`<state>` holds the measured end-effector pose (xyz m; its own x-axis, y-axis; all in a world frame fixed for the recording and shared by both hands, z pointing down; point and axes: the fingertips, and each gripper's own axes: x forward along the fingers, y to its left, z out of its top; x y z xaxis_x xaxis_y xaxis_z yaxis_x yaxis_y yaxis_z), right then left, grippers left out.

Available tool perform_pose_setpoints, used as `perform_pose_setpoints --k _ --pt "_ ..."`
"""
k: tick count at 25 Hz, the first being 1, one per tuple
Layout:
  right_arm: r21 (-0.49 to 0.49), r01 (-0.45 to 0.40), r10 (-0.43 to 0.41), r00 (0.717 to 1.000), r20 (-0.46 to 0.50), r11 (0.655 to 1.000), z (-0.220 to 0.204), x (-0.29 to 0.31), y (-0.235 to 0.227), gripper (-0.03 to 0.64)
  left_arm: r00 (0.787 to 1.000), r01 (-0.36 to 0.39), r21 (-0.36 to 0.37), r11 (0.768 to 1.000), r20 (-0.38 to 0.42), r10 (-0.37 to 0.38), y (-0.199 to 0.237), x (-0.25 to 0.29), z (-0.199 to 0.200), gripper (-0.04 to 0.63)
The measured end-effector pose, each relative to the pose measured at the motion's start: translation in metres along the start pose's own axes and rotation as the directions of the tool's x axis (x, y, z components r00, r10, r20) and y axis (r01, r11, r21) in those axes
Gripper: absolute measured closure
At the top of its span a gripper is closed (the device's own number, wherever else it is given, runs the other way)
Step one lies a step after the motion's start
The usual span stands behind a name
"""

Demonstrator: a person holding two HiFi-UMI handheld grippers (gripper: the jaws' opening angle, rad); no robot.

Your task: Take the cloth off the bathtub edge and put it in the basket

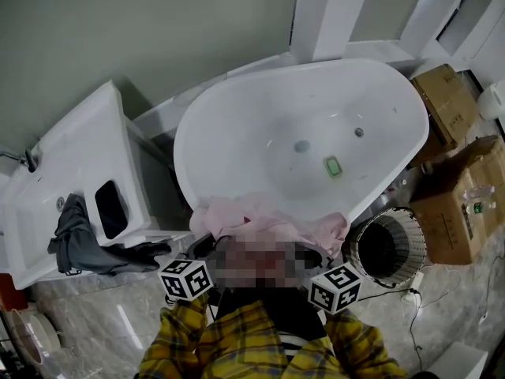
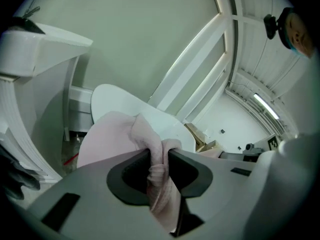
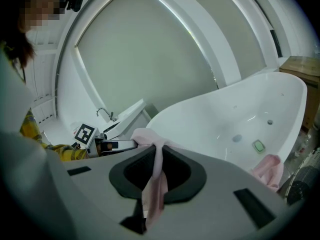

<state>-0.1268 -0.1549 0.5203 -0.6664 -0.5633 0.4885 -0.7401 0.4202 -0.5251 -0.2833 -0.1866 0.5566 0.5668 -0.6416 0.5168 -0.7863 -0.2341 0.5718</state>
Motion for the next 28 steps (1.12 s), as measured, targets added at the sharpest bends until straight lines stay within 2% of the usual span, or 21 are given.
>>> perform_pose_setpoints --k 6,9,12,15,19,23,28 --pt "0.028 0.021 -0.023 0.997 0.08 0.999 0.012 -0.029 -0.007 0.565 0.99 0.131 0.095 0.987 0.043 -0.136 -0.065 0.0 0.03 0.489" --pt "0.051 0.037 -0.044 0.989 0.138 0.998 0.023 -0.054 -0.015 0.564 0.973 0.21 0.147 0.966 0.06 -0.221 -0.111 0.005 0.045 0.489" --pt "0.067 0.06 -0.073 0.975 0.209 0.996 0.037 -0.087 -0.025 0.563 0.948 0.295 0.19 0.936 0.067 -0.313 -0.162 0.013 0.058 0.489" --pt "0.087 0.1 -0.122 0.943 0.308 0.991 0.058 -0.13 -0.038 0.564 0.907 0.398 0.223 0.89 0.05 -0.419 -0.218 0.026 0.067 0.489" --pt "0.102 0.153 -0.183 0.883 0.432 0.983 0.084 -0.199 -0.058 0.565 0.837 0.525 0.256 0.812 0.019 -0.547 -0.298 0.04 0.069 0.489" --pt "0.099 0.236 -0.253 0.822 0.51 0.967 0.095 -0.264 -0.08 0.565 0.77 0.614 0.291 0.734 -0.019 -0.638 -0.369 0.055 0.058 0.489" --pt "0.135 0.36 -0.368 0.728 0.579 0.923 0.094 -0.344 -0.111 0.563 0.682 0.706 0.327 0.629 -0.072 -0.728 -0.452 0.073 0.039 0.489"
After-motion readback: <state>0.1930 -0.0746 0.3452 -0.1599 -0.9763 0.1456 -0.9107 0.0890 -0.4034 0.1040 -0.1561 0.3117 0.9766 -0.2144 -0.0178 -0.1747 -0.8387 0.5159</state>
